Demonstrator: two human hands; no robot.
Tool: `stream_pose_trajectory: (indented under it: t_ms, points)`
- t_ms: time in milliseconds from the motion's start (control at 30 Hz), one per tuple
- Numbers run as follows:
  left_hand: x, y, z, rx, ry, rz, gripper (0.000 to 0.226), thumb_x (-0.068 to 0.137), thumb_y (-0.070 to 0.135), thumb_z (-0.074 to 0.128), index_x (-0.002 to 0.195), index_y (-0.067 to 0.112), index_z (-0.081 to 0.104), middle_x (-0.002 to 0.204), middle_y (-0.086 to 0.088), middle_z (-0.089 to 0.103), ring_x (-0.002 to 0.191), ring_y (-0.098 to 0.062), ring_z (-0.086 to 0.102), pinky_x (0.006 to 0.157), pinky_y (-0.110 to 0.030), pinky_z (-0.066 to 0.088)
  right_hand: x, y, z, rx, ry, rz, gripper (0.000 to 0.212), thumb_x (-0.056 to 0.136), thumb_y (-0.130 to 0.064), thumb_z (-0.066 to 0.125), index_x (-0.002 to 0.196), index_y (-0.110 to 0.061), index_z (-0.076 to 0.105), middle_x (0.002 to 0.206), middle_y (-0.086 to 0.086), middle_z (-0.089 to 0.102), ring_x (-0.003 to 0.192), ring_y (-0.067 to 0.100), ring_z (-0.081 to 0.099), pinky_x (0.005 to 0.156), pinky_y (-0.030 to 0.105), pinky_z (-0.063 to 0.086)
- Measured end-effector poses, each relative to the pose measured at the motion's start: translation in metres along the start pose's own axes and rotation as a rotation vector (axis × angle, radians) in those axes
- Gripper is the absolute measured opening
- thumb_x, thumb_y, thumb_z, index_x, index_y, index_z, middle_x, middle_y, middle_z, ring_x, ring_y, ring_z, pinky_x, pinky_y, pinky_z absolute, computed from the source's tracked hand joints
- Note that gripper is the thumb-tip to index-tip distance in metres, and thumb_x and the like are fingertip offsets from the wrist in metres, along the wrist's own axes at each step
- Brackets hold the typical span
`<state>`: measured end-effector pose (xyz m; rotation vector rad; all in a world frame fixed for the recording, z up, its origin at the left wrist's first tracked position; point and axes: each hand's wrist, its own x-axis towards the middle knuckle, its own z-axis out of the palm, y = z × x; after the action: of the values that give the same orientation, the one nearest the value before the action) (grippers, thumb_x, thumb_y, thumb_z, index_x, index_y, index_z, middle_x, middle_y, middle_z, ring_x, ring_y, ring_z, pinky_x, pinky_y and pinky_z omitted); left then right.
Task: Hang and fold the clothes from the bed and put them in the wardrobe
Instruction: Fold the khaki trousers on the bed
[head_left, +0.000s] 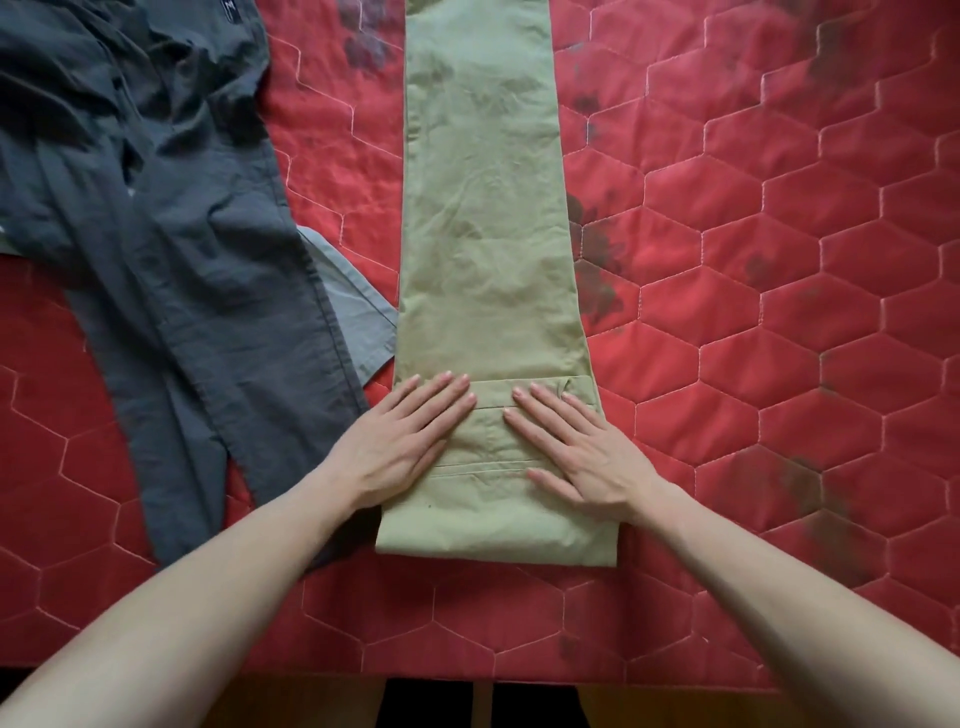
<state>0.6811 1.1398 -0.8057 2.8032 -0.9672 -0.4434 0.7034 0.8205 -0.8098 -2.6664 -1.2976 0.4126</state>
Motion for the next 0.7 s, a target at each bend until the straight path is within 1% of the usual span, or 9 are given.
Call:
stream_pose_trajectory:
  t_ms: [67,100,167,233,300,400,533,600,700]
  points:
    - [-0.006,-0.012,-0.006,0.01,-0.011,0.076,0.067,0.1,0.009,0.032,0.165,0.013,0.013,0.173,-0.003,0.01,0.159,-0.021,0.009,0.127,-0.044,0.022,-0.007,0.018,-0.007,-0.02,-0.012,-0.071,0.059,0.109,-0.036,0.036,0.165,-0.023,0.021,0.173,0.002,0.014,0.16,0.019,0.009,0.129,0.042,0.015]
    - [-0.01,-0.018,-0.011,0.021,-0.024,0.112,0.069,0.097,0.005,0.028,0.164,0.012,0.014,0.172,-0.004,0.012,0.159,-0.021,0.011,0.127,-0.043,0.024,-0.01,0.029,-0.011,-0.038,-0.021,-0.085,0.06,0.107,-0.027,0.039,0.165,-0.024,0.022,0.172,0.001,0.017,0.16,0.019,0.011,0.129,0.042,0.016]
    - [-0.017,-0.029,-0.019,0.045,-0.049,0.166,0.072,0.093,0.002,0.026,0.164,0.012,0.015,0.172,-0.004,0.013,0.158,-0.02,0.014,0.126,-0.042,0.027,-0.013,0.05,-0.022,-0.086,-0.048,-0.107,0.069,0.098,-0.015,0.041,0.165,-0.023,0.023,0.172,0.0,0.019,0.159,0.019,0.015,0.128,0.043,0.018]
    - [-0.02,-0.037,-0.026,0.077,-0.076,0.198,0.08,0.089,0.001,0.036,0.165,0.011,0.011,0.172,-0.005,0.011,0.158,-0.02,0.013,0.126,-0.042,0.026,-0.014,0.066,-0.034,-0.112,-0.077,-0.147,0.077,0.089,-0.009,0.038,0.164,-0.021,0.025,0.171,0.001,0.022,0.158,0.021,0.021,0.126,0.043,0.021]
    - [-0.018,-0.039,-0.028,0.08,-0.097,0.198,0.085,0.088,0.004,0.044,0.165,0.011,0.009,0.172,-0.005,0.011,0.158,-0.02,0.013,0.126,-0.043,0.026,-0.014,0.078,-0.043,-0.129,-0.128,-0.186,0.088,0.079,-0.007,0.04,0.165,-0.02,0.021,0.172,0.001,0.018,0.158,0.02,0.019,0.125,0.043,0.021]
    - [-0.014,-0.04,-0.026,0.042,-0.115,0.194,0.084,0.087,0.014,0.042,0.165,0.013,0.011,0.172,-0.003,0.012,0.158,-0.018,0.014,0.126,-0.042,0.026,-0.014,0.084,-0.047,-0.144,-0.186,-0.202,0.097,0.076,-0.01,0.05,0.166,-0.02,0.015,0.174,-0.001,0.01,0.16,0.019,0.009,0.126,0.045,0.022]
    - [-0.008,-0.053,-0.027,-0.046,-0.154,0.238,0.091,0.086,0.023,0.056,0.165,0.015,0.012,0.173,0.001,0.011,0.159,-0.013,0.01,0.128,-0.038,0.018,-0.006,0.082,-0.042,-0.078,-0.151,-0.198,0.084,0.088,-0.023,0.056,0.165,-0.024,0.022,0.172,-0.003,0.016,0.159,0.019,0.014,0.125,0.047,0.027]
    - [-0.005,-0.058,-0.029,-0.072,-0.15,0.264,0.088,0.089,0.023,0.057,0.165,0.016,0.013,0.172,0.001,0.012,0.158,-0.012,0.011,0.128,-0.036,0.017,-0.003,0.087,-0.04,-0.069,-0.136,-0.216,0.075,0.096,-0.031,0.054,0.164,-0.025,0.024,0.172,-0.004,0.019,0.159,0.018,0.016,0.124,0.046,0.028]
    - [0.0,-0.063,-0.026,-0.067,-0.107,0.311,0.072,0.099,0.027,0.05,0.163,0.012,0.022,0.171,-0.002,0.02,0.157,-0.015,0.019,0.126,-0.035,0.02,0.003,0.094,-0.04,-0.111,-0.142,-0.267,0.06,0.108,-0.044,0.043,0.163,-0.027,0.027,0.17,-0.006,0.025,0.157,0.016,0.024,0.121,0.044,0.033]
